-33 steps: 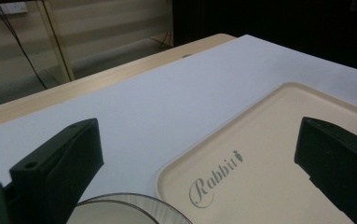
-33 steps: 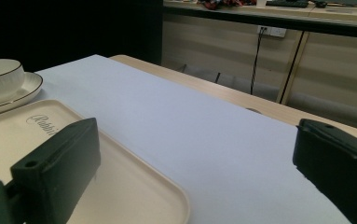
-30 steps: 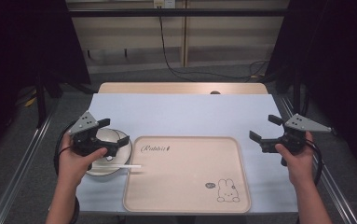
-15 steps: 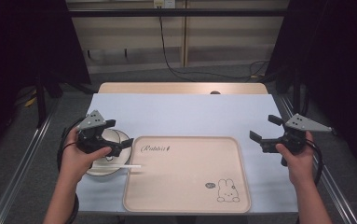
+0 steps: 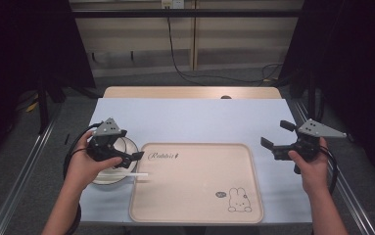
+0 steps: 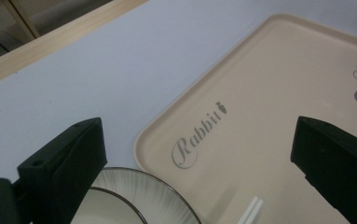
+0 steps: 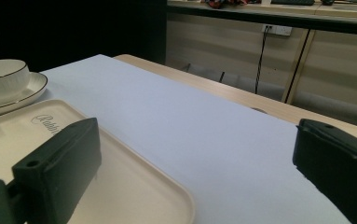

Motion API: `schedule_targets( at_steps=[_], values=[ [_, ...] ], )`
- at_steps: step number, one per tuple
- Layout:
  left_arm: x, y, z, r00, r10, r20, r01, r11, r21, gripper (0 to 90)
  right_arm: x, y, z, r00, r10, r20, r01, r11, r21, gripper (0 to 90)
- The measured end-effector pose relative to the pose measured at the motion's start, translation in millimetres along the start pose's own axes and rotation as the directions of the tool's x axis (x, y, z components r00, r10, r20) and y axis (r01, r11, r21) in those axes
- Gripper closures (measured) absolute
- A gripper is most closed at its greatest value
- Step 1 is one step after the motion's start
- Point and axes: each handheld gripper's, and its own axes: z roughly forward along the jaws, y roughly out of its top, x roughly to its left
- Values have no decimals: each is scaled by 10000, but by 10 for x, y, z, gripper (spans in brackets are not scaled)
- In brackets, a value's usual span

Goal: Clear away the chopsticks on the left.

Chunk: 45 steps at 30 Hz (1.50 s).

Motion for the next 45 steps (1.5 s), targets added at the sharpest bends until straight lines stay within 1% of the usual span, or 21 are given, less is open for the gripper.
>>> schedule_targets(
  at_steps=[5, 10, 11, 16, 17, 18, 19, 24, 25, 26, 27, 31, 32, 34, 36, 37, 38, 40, 41, 44, 45],
  values=[
    [-5, -8, 13, 9999, 130, 88, -134, 9991, 414, 38, 6, -1, 14, 10000, -9, -14, 9, 10000, -11, 8],
    [-21, -17, 45, 9998, 51, 207, -62, 9987, 515, 40, 9, -1, 19, 10000, 13, -5, -13, 10000, -25, 8],
    [-19, -7, 44, 9993, 334, 188, -349, 9955, 876, 40, 10, -1, 19, 10000, 9, -6, -9, 10000, -18, 8],
    [-38, 6, 67, 9986, 433, 318, -469, 9915, 1215, 50, 5, 1, 15, 10000, -58, -30, 58, 10000, -4, 8],
    [-24, 14, 61, 9972, 648, 368, -693, 9882, 1368, 51, 0, 2, 12, 10000, -96, 4, 96, 10000, -9, 11],
    [-29, 14, 71, 9982, 510, 304, -544, 9908, 1241, 51, 3, 3, 11, 10000, -21, -22, 21, 10000, -16, 11],
    [-25, 17, 79, 9979, 568, 325, -609, 9879, 1427, 51, 1, 2, 7, 10000, 6, -13, -6, 10000, 4, 11],
    [-39, 16, 110, 9977, 540, 410, -600, 9848, 1630, 54, 2, 2, 9, 10000, -7, -31, 7, 10000, 12, 11],
    [-34, 18, 115, 9962, 688, 526, -777, 9782, 1927, 55, 3, 3, 9, 10000, -21, -43, 21, 10000, 6, 11],
    [-34, 18, 115, 9962, 688, 526, -777, 9782, 1927, 55, 5, 4, 8, 10000, -5, -28, 5, 10000, 2, 11],
    [-45, 18, 128, 9951, 806, 576, -909, 9741, 2071, 55, 3, 5, 8, 10000, -16, -61, 16, 10000, -6, 11],
    [-76, 10, 149, 9941, 792, 745, -934, 9727, 2126, 64, 0, 7, 4, 10000, -25, -13, 25, 10000, -20, 11],
    [-87, 7, 149, 9926, 855, 859, -1035, 9670, 2330, 69, 0, 8, 1, 10000, -19, -1, 19, 10000, -29, 11],
    [-98, 2, 153, 9926, 826, 894, -1016, 9668, 2346, 80, 0, 9, 0, 10000, -1, 3, 1, 10000, -36, 12],
    [-114, 0, 156, 9899, 903, 1095, -1148, 9630, 2437, 95, 1, 8, 3, 10000, 4, -39, -4, 10000, -52, 12],
    [-133, 7, 153, 9860, 1047, 1294, -1367, 9530, 2705, 102, 5, 6, 12, 9999, 10, -125, -10, 10000, -33, 12],
    [-143, 11, 152, 9849, 1164, 1278, -1481, 9494, 2771, 105, 6, 5, 14, 9999, -33, -94, 33, 10000, -22, 12],
    [-153, 13, 152, 9838, 1176, 1354, -1514, 9493, 2756, 120, 10, 5, 18, 10000, -26, -65, 26, 10000, 5, 13],
    [-161, 19, 148, 9817, 1274, 1418, -1631, 9463, 2791, 132, 14, 6, 25, 9999, -6, -113, 6, 10000, -4, 15],
    [-170, 15, 149, 9816, 1282, 1417, -1643, 9450, 2829, 182, 14, 6, 27, 9999, -4, -126, 4, 10000, -14, 15],
    [-180, 12, 149, 9804, 1368, 1419, -1734, 9410, 2905, 216, 14, 6, 26, 9999, 12, -127, -12, 10000, -19, 15]
  ],
)
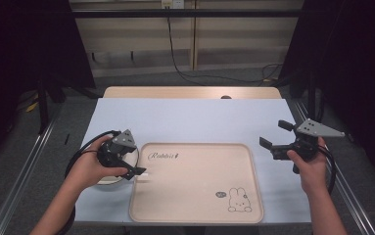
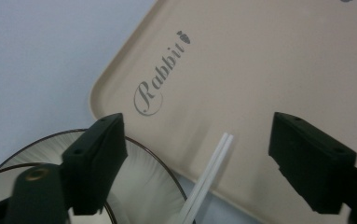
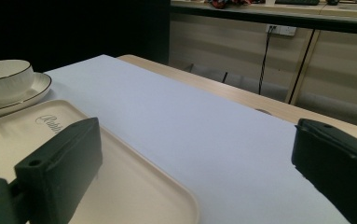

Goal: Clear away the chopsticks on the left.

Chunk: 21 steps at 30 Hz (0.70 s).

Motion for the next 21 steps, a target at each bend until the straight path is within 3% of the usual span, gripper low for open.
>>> schedule_targets(
  at_steps=[5, 6, 14, 21],
  values=[
    [-35, 4, 17, 9997, 79, 213, -78, 10000, -46, 322, -2, -3, 1, 10000, 20, -3, -20, 10000, 34, 15],
    [-37, 2, 24, 9990, 336, 278, -336, 9994, 4, 340, -3, -2, -2, 10000, 4, 4, -4, 10000, 50, 15],
    [-44, -43, 52, 9972, 526, 525, -521, 9986, -117, 373, -8, -9, 7, 10000, 41, -46, -41, 10000, 43, 15],
    [-48, -67, 49, 9967, 385, 721, -389, 9992, 35, 394, 0, -8, 11, 10000, 38, -38, -38, 9999, 99, 16]
  ],
)
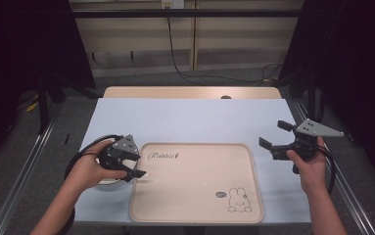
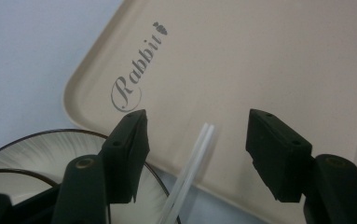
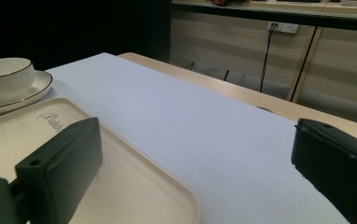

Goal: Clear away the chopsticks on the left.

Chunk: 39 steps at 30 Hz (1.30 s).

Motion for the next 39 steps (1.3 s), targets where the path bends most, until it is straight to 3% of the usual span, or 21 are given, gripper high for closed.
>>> schedule_targets(
  at_steps=[4, 13, 23, 32, 33, 39],
  values=[
    [-38, -15, 40, 9991, 42, 434, -61, 9991, 424, 426, -7, -1, -4, 10000, 12, -26, -12, 10000, -33, 16],
    [-30, -76, 58, 9987, 197, 462, -241, 9951, 956, 497, -10, -1, -2, 10000, -19, -7, 19, 10000, -34, 16],
    [-48, -127, 59, 9974, 273, 672, -345, 9934, 1095, 566, -10, -1, -1, 10000, -17, 0, 17, 10000, -47, 16],
    [-41, -143, 106, 9961, 556, 682, -637, 9904, 1223, 603, -5, 0, -3, 10000, 12, 44, -12, 10000, 24, 16],
    [-38, -139, 122, 9942, 832, 676, -915, 9872, 1306, 606, -10, 1, -4, 10000, 9, -7, -9, 10000, -40, 16],
    [-32, -139, 166, 9943, 838, 664, -918, 9874, 1287, 609, -10, 1, -4, 10000, 1, -8, -1, 10000, -39, 17]
  ],
)
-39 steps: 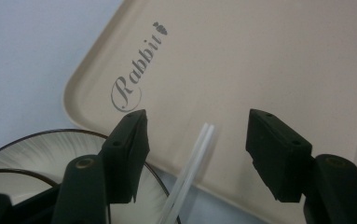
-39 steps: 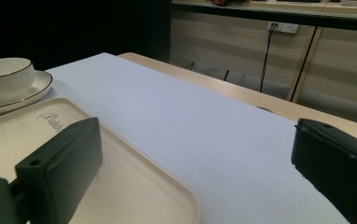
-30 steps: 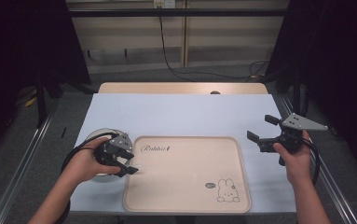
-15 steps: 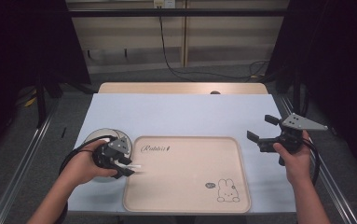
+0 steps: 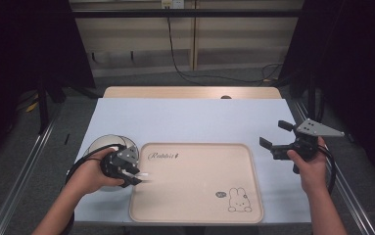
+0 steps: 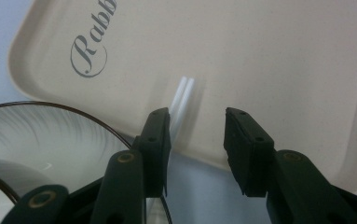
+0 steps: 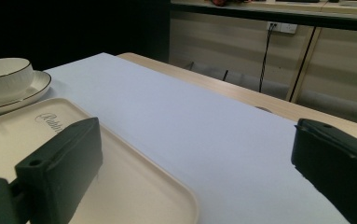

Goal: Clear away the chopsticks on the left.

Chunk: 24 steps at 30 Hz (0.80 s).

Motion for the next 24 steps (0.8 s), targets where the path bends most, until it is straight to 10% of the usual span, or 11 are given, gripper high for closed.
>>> schedule_targets(
  at_steps=[24],
  values=[
    [-10, 11, 49, 9998, 149, 117, -153, 9993, 335, 639, 5, -5, 15, 10000, -16, -39, 16, 10000, 64, 18]
  ],
)
